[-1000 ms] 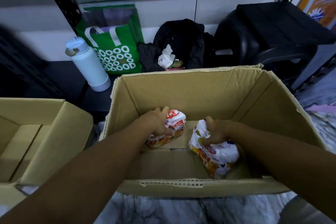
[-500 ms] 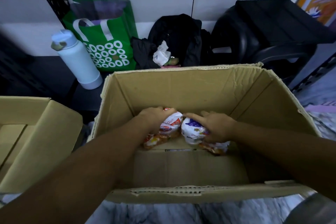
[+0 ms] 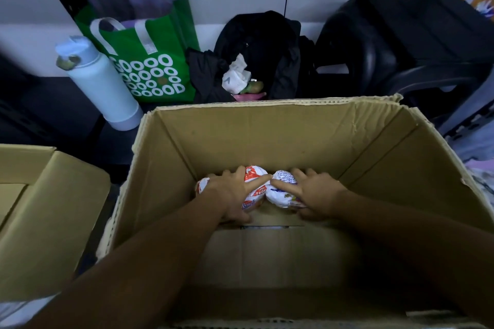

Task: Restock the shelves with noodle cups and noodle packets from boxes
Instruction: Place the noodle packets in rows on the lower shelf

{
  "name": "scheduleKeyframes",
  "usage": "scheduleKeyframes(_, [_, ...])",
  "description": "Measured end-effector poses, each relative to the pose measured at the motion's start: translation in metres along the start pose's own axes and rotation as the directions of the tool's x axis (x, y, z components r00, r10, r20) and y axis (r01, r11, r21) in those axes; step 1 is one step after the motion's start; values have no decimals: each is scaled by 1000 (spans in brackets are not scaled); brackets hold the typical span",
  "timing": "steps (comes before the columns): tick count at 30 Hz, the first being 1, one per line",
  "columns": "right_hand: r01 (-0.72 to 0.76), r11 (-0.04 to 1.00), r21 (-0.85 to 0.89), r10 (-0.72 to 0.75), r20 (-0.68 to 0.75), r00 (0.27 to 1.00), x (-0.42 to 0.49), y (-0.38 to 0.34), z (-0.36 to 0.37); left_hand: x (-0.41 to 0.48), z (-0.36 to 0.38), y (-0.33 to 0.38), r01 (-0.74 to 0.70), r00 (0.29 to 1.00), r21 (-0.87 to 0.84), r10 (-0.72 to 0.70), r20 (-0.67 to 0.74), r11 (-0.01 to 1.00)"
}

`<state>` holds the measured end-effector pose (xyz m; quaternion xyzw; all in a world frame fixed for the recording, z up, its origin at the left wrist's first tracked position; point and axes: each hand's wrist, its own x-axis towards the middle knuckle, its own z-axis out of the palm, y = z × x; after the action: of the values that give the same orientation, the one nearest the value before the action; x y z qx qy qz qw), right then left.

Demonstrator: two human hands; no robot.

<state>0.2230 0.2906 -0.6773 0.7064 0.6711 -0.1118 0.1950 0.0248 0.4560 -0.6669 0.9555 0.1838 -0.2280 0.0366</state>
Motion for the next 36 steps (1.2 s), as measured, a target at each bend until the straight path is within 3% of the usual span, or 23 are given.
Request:
scheduleKeyframes(6, [18,1000,-19,-20,-104,994,7,3,10,13,13,-1,-14,990,67,23,-138,998])
scheduleKeyframes(11, [5,999,-51,-11,-119,993,8,1,8,19,12,0,-9,990,124,26,-137,992])
scheduleKeyframes(19, [-25,1000,3,25,-27,999,8,-4,-14,15,-13,7,7,1000,89,-8,5,996])
scheduleKeyframes(23, [-38,997,65,43,-71,997,-3,-6,-42,-5,-47,-4,-12,997,-16,13,71,1000])
scheduleKeyframes(28, [-51,949,310,110,-175,979,-56,-3,-101,-65,-102,-14,-40,997,-124,32,-67,991])
scheduleKeyframes(31, [-88,931,355,173,-218,961,-99,-2,-143,-113,-144,-19,-82,983,-110,62,-170,991])
scheduleKeyframes(36, [-14,932,361,141,-328,934,-173,-12,-241,-197,-230,-23,-121,936,-20,107,-336,992])
